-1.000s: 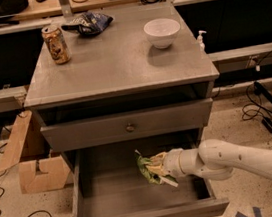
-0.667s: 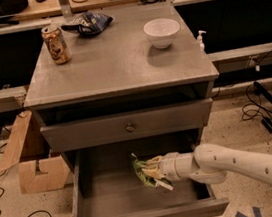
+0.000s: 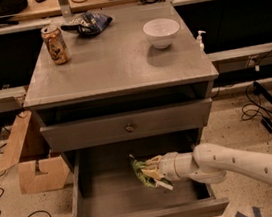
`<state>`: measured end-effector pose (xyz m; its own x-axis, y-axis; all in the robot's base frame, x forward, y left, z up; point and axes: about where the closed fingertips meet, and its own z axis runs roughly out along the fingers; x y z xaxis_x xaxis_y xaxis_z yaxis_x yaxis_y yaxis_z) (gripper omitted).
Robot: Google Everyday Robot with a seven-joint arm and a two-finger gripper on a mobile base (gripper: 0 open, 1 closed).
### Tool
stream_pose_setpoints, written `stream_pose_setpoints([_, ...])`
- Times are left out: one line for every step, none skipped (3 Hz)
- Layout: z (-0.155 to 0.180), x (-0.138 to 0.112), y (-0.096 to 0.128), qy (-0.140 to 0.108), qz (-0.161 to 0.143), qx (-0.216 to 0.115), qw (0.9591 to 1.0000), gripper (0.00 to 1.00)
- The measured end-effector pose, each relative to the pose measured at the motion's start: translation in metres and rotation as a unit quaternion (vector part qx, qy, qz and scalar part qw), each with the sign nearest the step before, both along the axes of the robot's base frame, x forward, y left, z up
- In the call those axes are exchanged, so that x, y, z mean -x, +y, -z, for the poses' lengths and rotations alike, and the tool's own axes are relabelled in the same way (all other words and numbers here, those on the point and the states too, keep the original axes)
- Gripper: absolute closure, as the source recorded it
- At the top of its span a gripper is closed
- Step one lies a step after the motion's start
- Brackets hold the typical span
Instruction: Place green jalapeno chip bag into middle drawer
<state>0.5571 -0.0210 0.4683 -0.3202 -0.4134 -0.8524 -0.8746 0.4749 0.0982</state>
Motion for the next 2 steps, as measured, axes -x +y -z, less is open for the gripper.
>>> stream_pose_setpoints([0.0003,0.0006,0.0025,0.001,-0.002,-0.001,1.0000,0.05])
stream_pose_setpoints([0.0002,0.0012,0.0037,0.001,-0.003,-0.001,1.0000,0.00])
